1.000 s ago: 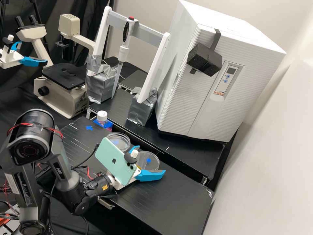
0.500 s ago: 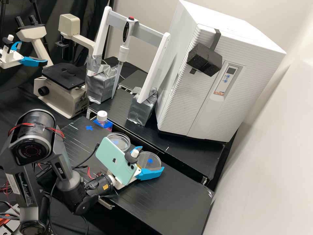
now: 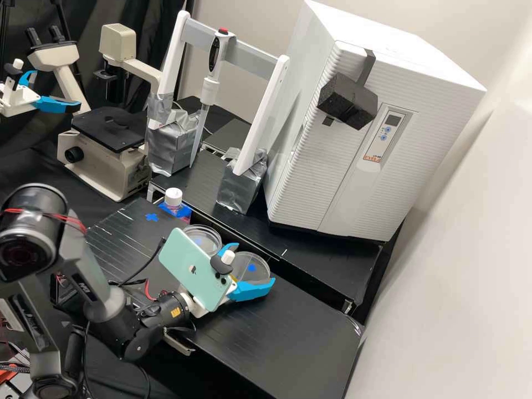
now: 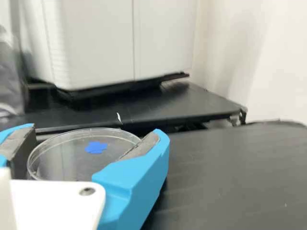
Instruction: Close the lid
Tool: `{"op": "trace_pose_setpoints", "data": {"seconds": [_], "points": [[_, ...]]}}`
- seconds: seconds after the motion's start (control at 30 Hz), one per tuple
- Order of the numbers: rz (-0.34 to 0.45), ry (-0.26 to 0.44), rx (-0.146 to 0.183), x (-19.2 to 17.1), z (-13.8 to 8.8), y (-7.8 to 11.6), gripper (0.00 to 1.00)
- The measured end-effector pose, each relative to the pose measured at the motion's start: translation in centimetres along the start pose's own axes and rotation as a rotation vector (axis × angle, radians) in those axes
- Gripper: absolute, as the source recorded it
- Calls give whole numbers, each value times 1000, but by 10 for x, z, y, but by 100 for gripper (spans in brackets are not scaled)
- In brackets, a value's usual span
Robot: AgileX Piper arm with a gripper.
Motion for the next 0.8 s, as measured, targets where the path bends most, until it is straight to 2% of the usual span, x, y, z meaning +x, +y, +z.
{"op": "trace_pose_setpoints", "data": {"seconds": [0.1,0.23,0.33,0.47,0.57,0.8], "points": [[23,60,7,-9,-15,2,0],[30,147,-9,-20,-34,-1,0],[-2,220,-32,-24,-46,-7,0],[-66,286,-36,-24,-56,-16,0],[-109,307,-42,-23,-58,-22,0],[-212,307,-93,-18,-53,-35,0]]}}
